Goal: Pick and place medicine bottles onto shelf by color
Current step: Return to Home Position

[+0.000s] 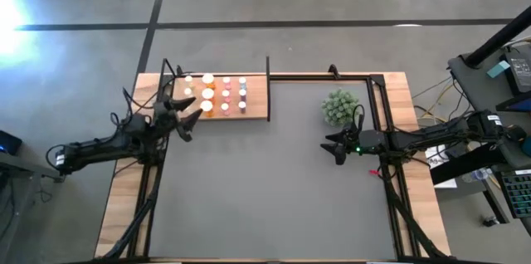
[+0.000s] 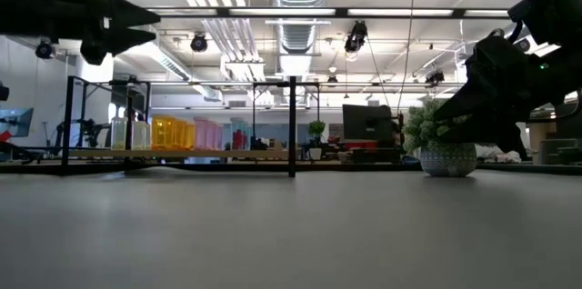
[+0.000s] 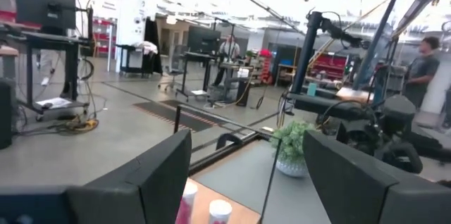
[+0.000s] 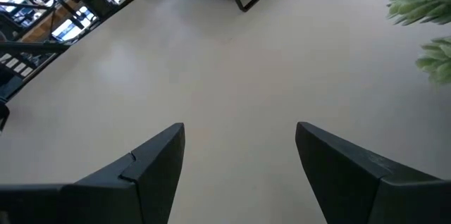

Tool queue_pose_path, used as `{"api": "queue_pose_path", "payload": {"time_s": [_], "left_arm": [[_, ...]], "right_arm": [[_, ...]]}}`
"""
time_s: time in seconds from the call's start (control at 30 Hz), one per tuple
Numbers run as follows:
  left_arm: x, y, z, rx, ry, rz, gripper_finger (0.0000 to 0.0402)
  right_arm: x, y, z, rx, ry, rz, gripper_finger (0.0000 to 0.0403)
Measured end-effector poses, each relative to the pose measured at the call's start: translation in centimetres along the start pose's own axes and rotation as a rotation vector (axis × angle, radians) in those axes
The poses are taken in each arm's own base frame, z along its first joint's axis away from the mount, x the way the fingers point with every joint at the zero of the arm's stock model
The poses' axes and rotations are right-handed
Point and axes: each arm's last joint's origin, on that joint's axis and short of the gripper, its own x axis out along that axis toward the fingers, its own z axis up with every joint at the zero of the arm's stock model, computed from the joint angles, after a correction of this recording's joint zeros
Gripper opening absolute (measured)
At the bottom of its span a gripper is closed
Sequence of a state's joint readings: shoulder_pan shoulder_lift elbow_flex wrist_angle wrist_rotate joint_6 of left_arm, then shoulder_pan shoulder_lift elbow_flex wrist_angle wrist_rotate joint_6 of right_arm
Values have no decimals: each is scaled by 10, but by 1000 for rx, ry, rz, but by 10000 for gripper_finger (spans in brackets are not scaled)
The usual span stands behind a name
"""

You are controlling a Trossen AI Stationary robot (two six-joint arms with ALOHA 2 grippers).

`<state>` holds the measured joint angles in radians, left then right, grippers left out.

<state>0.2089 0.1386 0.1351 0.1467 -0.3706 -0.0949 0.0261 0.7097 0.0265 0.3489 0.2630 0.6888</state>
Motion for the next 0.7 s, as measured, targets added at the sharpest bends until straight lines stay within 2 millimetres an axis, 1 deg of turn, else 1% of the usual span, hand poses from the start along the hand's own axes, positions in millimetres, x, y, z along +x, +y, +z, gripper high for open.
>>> {"api": "queue_pose_path", "payload": {"time_s": [0.2,0.43,0.53,0.7], "left_arm": [[0,1,-17,-74,20,-7,256],[0,2,-31,-99,53,-15,256],[0,3,-36,-136,71,-13,256],[-1,3,-39,-120,78,-12,256]], "right_arm": [[0,0,0,0,0,0,260],[0,0,0,0,0,0,260],[0,0,0,0,0,0,260],[0,0,0,0,0,0,260]]}}
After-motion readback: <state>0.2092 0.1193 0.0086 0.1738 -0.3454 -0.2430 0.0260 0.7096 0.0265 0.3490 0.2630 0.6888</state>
